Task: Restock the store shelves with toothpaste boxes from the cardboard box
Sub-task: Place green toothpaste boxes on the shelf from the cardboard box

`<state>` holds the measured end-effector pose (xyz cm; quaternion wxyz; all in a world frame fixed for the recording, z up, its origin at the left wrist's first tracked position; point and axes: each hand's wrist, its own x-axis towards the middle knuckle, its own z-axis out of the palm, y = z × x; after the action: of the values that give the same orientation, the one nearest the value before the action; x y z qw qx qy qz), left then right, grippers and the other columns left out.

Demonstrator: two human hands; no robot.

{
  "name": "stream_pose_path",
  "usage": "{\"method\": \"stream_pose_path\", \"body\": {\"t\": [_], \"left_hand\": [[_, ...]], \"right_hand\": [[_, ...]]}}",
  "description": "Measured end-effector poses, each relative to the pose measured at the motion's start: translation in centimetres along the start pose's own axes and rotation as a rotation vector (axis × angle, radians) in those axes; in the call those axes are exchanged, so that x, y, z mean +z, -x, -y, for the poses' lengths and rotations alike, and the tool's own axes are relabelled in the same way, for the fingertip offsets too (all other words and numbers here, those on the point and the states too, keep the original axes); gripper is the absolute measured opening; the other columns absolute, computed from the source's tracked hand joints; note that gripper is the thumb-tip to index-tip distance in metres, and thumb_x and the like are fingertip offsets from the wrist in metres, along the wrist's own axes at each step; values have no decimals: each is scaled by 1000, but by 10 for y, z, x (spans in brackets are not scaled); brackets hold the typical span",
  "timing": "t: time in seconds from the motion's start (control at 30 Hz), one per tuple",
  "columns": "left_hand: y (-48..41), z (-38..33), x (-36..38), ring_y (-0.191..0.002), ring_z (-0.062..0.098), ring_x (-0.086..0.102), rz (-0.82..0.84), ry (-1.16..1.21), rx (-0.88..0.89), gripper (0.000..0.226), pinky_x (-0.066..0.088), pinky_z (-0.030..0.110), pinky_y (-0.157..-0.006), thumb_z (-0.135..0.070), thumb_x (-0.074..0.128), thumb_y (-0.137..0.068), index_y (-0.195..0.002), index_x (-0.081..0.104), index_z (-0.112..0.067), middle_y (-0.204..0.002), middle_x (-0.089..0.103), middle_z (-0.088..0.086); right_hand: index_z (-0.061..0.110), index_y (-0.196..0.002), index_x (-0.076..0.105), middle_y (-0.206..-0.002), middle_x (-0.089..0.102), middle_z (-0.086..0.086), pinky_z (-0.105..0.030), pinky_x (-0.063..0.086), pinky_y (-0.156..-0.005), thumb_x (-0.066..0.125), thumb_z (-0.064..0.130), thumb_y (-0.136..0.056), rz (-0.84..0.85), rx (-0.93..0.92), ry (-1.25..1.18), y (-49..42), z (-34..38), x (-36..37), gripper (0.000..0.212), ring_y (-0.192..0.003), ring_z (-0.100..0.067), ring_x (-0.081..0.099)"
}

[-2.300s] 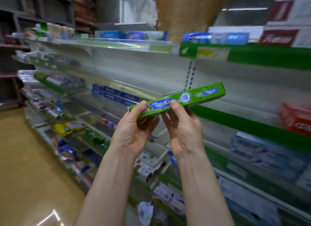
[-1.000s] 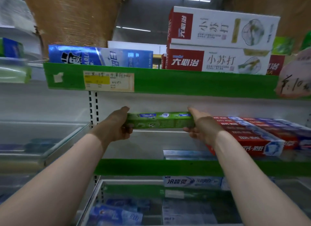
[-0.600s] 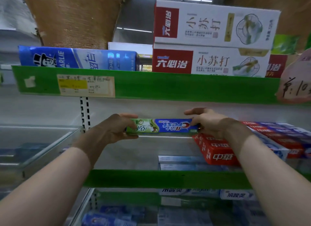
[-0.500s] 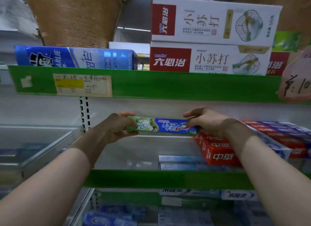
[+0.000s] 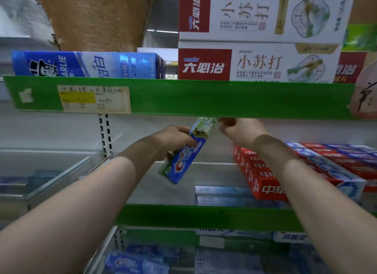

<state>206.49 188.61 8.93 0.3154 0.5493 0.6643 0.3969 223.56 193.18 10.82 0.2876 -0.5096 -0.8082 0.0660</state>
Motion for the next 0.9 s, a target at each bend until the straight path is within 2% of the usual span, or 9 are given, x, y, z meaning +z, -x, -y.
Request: {"method": "stream_pose_path", "body": {"t": [0.1, 0.13, 0.2, 0.27, 0.37, 0.47, 0.6, 0.7, 0.9], "left_hand": [[-9, -3, 3, -80, 18, 66, 9, -304, 87, 30, 53, 26, -65, -14, 64, -87, -116, 60, -22, -103, 68, 6], [-12, -3, 2, -83, 19, 66, 3, -400, 118, 35, 53, 26, -68, -16, 64, -86, -120, 61, -21, -105, 68, 5], [-17, -2, 0, -84, 18, 62, 15, -614, 165, 43, 47, 23, -67, -16, 63, -85, -126, 59, -25, -106, 66, 3], [-22, 0, -3, -88, 17, 56, 32, -789, 182, 49, 41, 22, -68, -15, 62, -83, -130, 56, -31, -114, 61, 0], [-29, 2, 1, -90, 19, 60, 44, -800, 188, 52, 44, 25, -70, -20, 63, -82, -130, 54, -40, -115, 64, -2], [-42, 4, 14, -103, 19, 60, 1, -836, 231, 50, 44, 22, -79, -20, 62, -85, -133, 53, -33, -122, 62, -2], [-61, 18, 21, -117, 23, 54, -151, -861, 194, 49, 44, 33, -98, -26, 64, -86, -133, 53, -24, -129, 58, 1], [-65, 27, 15, -118, 26, 51, -231, -908, 149, 40, 44, 37, -98, -33, 64, -86, -124, 59, -23, -127, 57, 3], [-69, 44, 8, -119, 27, 45, -326, -954, 42, 42, 44, 37, -96, -39, 64, -85, -124, 57, -25, -126, 50, 7]], "right_hand": [[32, -133, 49, -93, 58, 7, -21, 40, -63, 52, 22, -94, 122, -102, 119, -1, -5, -7, 40, -80, -14, 51], [38, -137, 44, -97, 59, 9, -19, 39, -65, 53, 19, -92, 165, -136, 173, -1, -7, -7, 49, -86, -14, 53], [43, -139, 40, -126, 59, 5, -23, 41, -83, 55, 19, -91, 166, -172, 247, -2, -15, -7, 56, -110, -18, 54], [46, -137, 40, -142, 48, 7, -29, 39, -97, 58, 25, -91, 155, -169, 250, -6, -22, -6, 54, -124, -19, 48], [45, -127, 53, -134, 50, 9, -29, 42, -97, 62, 27, -88, 244, -194, 241, -13, -24, 4, 44, -116, -17, 52], [36, -119, 59, -117, 62, 2, -29, 47, -79, 58, 20, -89, 318, -213, 346, -24, -27, 23, 34, -97, -18, 59], [23, -126, 59, -125, 58, -1, -24, 35, -80, 57, 14, -90, 291, -199, 378, -38, -38, 37, 37, -110, -21, 54], [20, -124, 60, -126, 57, -4, -25, 37, -82, 56, 11, -89, 280, -169, 386, -45, -41, 43, 36, -113, -23, 53], [19, -126, 58, -129, 56, -7, -29, 42, -94, 50, 5, -89, 232, -90, 403, -50, -40, 40, 40, -116, -25, 53]]}}
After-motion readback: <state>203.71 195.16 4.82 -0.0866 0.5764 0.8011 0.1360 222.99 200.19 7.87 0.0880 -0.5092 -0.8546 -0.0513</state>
